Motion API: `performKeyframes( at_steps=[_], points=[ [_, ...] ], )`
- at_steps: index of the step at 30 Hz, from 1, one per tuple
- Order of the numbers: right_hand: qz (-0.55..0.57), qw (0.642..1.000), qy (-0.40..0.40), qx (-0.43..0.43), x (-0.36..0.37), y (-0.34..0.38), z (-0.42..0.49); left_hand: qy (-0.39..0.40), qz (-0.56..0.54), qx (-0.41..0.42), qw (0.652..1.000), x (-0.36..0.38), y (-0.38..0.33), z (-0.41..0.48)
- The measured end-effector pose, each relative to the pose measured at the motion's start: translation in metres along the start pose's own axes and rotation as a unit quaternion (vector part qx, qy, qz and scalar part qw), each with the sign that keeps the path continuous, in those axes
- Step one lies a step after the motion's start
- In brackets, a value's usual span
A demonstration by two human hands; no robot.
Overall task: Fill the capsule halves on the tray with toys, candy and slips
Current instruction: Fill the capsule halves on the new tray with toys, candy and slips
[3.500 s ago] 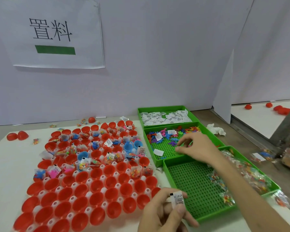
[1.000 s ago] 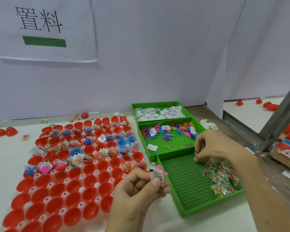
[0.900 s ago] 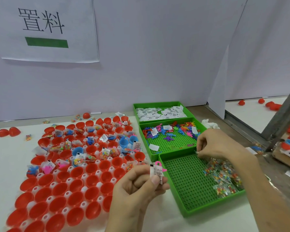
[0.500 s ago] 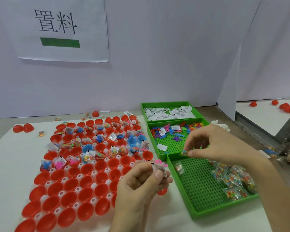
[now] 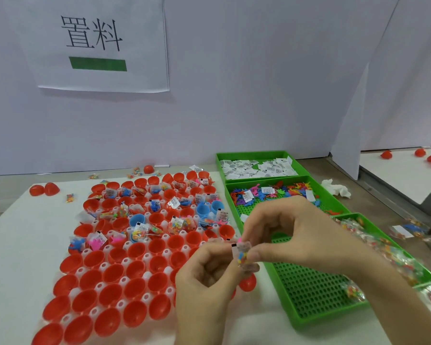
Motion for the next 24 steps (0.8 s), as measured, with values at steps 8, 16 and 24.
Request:
performKeyframes(
  at_steps=[8,16,24],
  points=[
    [-0.075,0.997,0.019,0.011,0.003,-0.002,0.001,-0.001,-0.019,0.015,1.0,-0.002,-0.002,-0.001],
    [-0.07,0.997,-0.028,-0.012,-0.002,0.002,-0.001,0.024,0.033,0.05,0.998,-0.001,-0.007,-0.005],
    [-0.09,0.995,0.028,-0.019,0.004,0.0,0.0,-0.037,0.063,0.066,0.995,-0.004,0.003,-0.006]
  ],
)
Point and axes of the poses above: each hand's wrist, its own z-axis towards the middle knuckle, its own x-axis out of the palm, y = z × x, the point moved 4 cm from there along z, towards the middle knuckle, and after that the axes turned 15 degrees about -x, right-handed, at the moved point
